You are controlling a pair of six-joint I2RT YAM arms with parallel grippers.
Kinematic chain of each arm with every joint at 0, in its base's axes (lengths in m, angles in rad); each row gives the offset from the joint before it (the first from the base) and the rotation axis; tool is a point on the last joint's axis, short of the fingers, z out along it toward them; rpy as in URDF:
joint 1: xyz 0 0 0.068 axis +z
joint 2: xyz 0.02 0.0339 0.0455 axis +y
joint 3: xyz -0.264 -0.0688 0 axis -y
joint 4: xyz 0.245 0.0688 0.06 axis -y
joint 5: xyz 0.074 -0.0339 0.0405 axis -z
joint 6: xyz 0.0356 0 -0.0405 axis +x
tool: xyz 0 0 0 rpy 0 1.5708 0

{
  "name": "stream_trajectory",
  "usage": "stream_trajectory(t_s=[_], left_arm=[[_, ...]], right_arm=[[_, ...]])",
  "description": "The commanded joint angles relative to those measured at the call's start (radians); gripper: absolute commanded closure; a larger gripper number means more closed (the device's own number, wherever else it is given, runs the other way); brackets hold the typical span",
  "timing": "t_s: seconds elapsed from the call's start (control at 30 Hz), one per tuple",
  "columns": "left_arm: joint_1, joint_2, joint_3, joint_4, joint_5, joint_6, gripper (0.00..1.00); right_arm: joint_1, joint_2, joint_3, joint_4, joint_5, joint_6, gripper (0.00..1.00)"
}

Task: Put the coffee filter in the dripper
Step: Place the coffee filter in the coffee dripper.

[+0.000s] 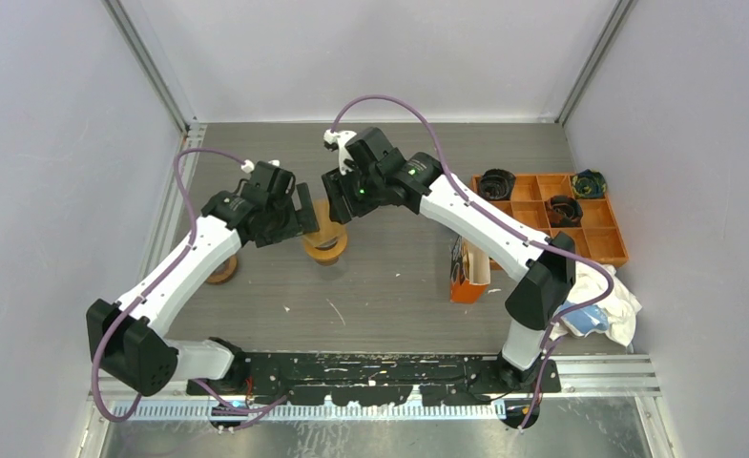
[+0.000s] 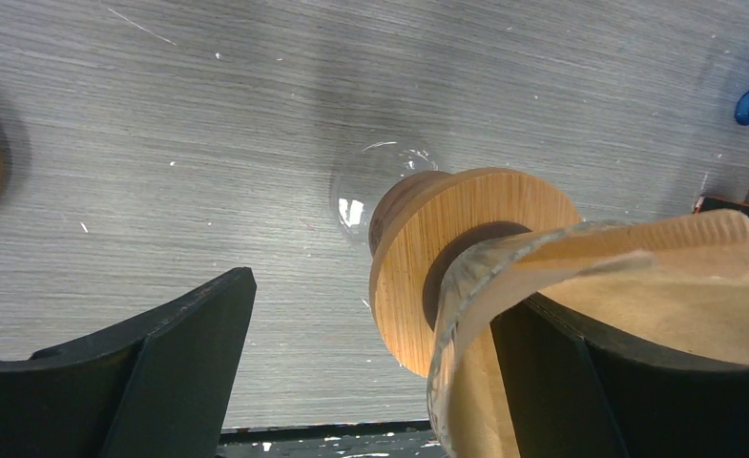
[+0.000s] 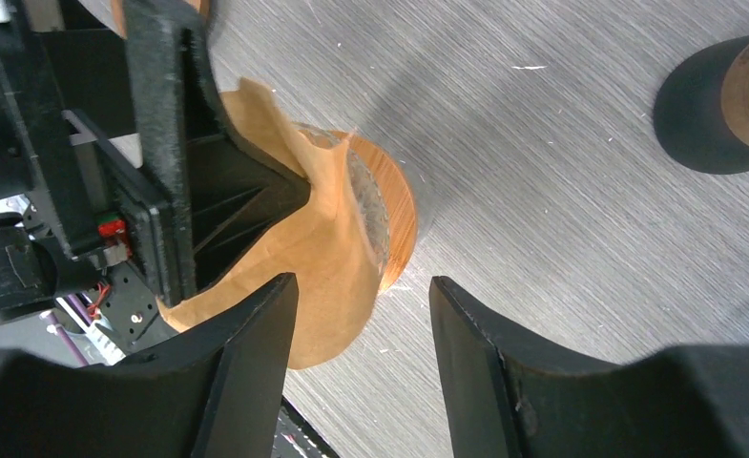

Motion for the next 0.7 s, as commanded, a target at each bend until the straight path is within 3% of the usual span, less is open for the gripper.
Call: stream_trajectory(t_s=[0.0, 0.67], left_arm=[[0.005, -0.078, 0.032, 0.031, 0.007, -0.006, 0.06], [0.006, -0.07, -0.018, 0.025, -0.008, 0.003, 0.06]], right_arm=[[0.001, -0.029, -0.001, 0.052, -0.009, -0.017, 0.4], [0.001, 0.037, -0.041, 0.047, 0.05, -0.031, 0.38]])
